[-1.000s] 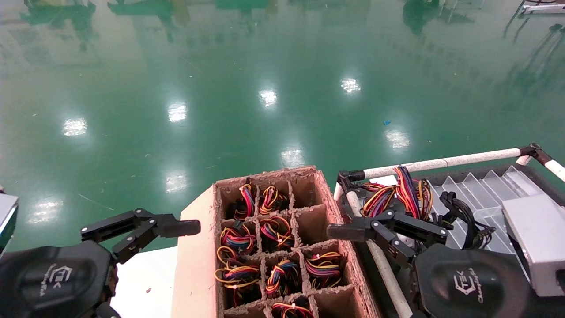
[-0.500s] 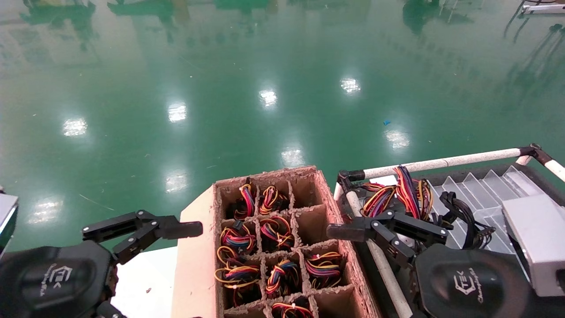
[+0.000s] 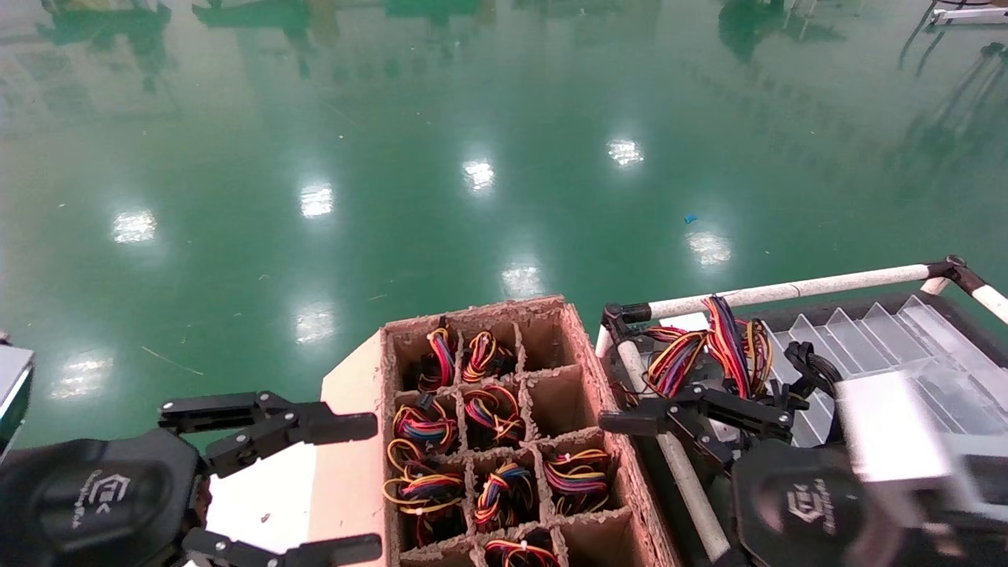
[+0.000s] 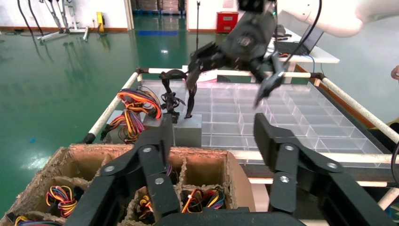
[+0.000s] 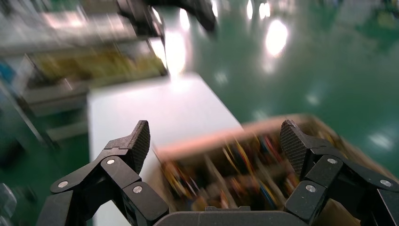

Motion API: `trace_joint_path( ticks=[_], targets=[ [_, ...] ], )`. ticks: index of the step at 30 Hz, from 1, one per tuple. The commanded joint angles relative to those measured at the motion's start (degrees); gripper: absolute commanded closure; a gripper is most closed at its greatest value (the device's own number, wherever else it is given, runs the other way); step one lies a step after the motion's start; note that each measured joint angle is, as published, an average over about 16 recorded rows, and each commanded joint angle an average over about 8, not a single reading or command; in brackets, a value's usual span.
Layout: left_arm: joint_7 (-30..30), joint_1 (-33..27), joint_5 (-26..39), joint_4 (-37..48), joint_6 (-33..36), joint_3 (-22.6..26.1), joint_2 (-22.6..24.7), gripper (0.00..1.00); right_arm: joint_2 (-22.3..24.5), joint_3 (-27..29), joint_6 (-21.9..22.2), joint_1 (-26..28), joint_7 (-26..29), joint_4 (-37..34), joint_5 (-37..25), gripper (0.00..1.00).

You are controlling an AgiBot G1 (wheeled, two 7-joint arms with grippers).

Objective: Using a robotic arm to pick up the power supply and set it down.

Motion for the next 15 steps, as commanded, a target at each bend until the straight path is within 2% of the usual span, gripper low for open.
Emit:
trace_joint_path(
  ticks=[1, 12, 15],
  targets=[
    [0.0, 0.0, 0.0, 0.0, 0.0, 0.0, 0.0, 1.00, 0.5, -0.7, 1.1, 1.0, -0.2, 0.7, -3.3, 0.00],
    [0.0, 0.0, 0.0, 0.0, 0.0, 0.0, 0.0, 1.00, -3.3, -6.3, 6.3, 6.0, -2.6, 1.8, -21.4, 0.00],
    [0.0, 0.0, 0.0, 0.0, 0.0, 0.0, 0.0, 1.00, -5.1, -7.9, 7.1, 7.4, -3.2, 1.9, -25.4, 0.11]
  ],
)
